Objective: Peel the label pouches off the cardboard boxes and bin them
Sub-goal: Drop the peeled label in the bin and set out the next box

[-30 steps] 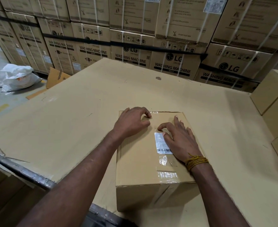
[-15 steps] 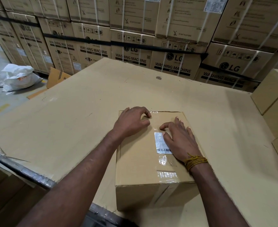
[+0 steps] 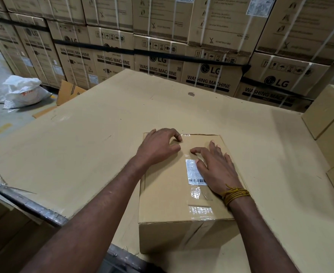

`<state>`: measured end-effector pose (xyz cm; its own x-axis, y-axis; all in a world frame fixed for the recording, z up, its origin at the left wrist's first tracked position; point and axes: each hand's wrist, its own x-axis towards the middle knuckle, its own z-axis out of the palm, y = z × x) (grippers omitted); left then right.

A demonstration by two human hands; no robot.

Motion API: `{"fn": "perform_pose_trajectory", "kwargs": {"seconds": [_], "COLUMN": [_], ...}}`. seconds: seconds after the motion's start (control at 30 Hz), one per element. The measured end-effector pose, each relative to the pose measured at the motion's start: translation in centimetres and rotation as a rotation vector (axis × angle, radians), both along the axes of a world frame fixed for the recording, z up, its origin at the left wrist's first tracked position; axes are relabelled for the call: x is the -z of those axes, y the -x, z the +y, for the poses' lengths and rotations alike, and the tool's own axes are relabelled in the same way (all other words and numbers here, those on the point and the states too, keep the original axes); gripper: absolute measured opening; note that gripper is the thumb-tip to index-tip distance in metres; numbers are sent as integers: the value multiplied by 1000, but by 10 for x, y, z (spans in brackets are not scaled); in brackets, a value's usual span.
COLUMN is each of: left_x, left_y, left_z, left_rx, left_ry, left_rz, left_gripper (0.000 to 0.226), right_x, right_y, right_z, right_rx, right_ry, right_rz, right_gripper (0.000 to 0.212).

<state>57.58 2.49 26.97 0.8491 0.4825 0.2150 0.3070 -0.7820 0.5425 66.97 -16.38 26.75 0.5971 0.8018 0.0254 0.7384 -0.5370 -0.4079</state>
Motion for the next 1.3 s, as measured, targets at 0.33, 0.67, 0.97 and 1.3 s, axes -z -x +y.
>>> {"fn": "perform_pose_trajectory", "kwargs": {"seconds": [0.33,0.67,0.97,1.3], "left_x": [1,1,1,-1], "left_y": [0,-1,-1,-1], "left_z": [1,1,2,0], "left_rx": [5,3,12,3], "left_ry": [-1,9,15,8], "left_rz": [5,8,0,8], "left_gripper": [20,20,20,21], "right_x": [-1,-2,4,-2], "right_y": [0,0,-2,0], "right_z": [0,-1,-2,-2], "right_rx": [-5,2,21,-9], "right_ry": [-9,-58,-113,-36], "right_rz": [14,21,23,20], "right_gripper": [34,27,14,31]}}
